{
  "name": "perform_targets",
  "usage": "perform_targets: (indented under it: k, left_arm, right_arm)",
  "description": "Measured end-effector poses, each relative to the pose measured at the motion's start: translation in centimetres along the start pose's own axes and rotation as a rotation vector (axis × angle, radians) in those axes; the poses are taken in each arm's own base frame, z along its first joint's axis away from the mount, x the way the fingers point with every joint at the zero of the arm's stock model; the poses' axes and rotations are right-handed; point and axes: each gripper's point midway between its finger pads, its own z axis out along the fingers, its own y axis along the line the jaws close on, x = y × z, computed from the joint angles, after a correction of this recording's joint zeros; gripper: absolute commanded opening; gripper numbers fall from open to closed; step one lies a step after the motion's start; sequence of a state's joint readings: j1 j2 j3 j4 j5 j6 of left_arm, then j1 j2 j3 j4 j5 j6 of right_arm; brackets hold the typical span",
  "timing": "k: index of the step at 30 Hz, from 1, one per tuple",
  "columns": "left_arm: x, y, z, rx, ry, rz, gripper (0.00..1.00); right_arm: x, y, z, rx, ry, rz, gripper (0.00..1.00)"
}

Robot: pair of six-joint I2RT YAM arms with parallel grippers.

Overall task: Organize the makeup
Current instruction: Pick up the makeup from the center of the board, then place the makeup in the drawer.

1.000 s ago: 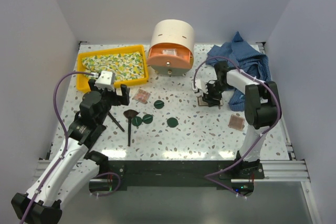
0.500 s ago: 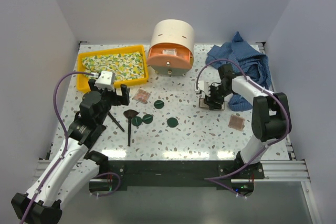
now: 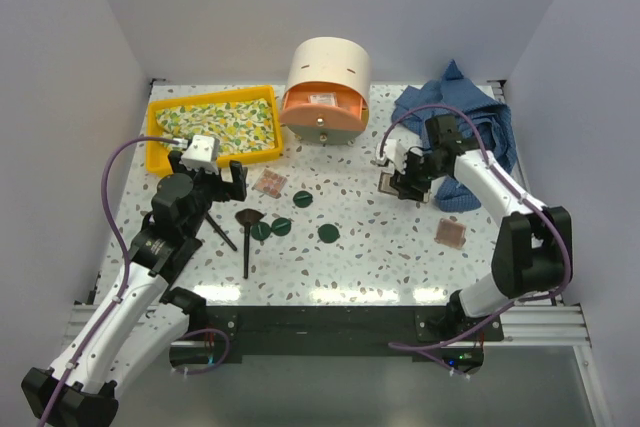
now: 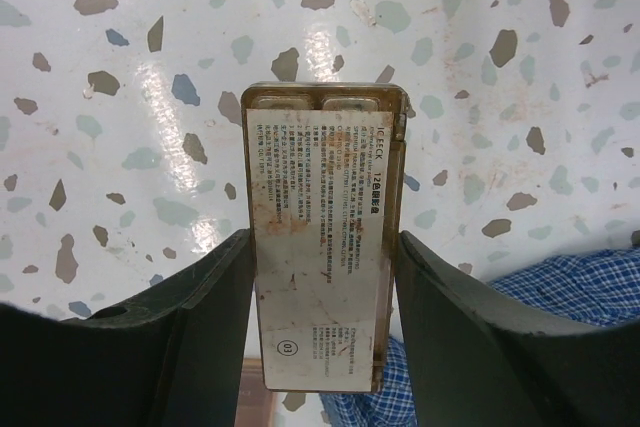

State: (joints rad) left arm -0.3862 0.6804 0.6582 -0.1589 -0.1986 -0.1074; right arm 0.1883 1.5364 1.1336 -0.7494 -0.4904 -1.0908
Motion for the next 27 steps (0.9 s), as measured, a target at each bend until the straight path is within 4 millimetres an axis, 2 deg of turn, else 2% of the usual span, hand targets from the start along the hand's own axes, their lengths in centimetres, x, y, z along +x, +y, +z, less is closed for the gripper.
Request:
perform_targets:
  k: [3, 10, 27]
  left_arm:
    - [0.0, 0.0, 0.0, 0.0, 0.0, 0.0, 1.0]
    - [0.0, 0.0, 0.0, 0.0, 0.0, 0.0, 1.0]
    - [0.0, 0.0, 0.0, 0.0, 0.0, 0.0, 1.0]
  right_arm:
    - [-1.3, -0.4, -1.0, 0.027, -0.021, -0.004, 0.13]
    - [-6.3, -1.3, -3.9, 0.09, -0.094, -0.049, 0.12]
    - [-16.3, -4.0, -9.0, 0.207, -0.249, -0.094, 0.12]
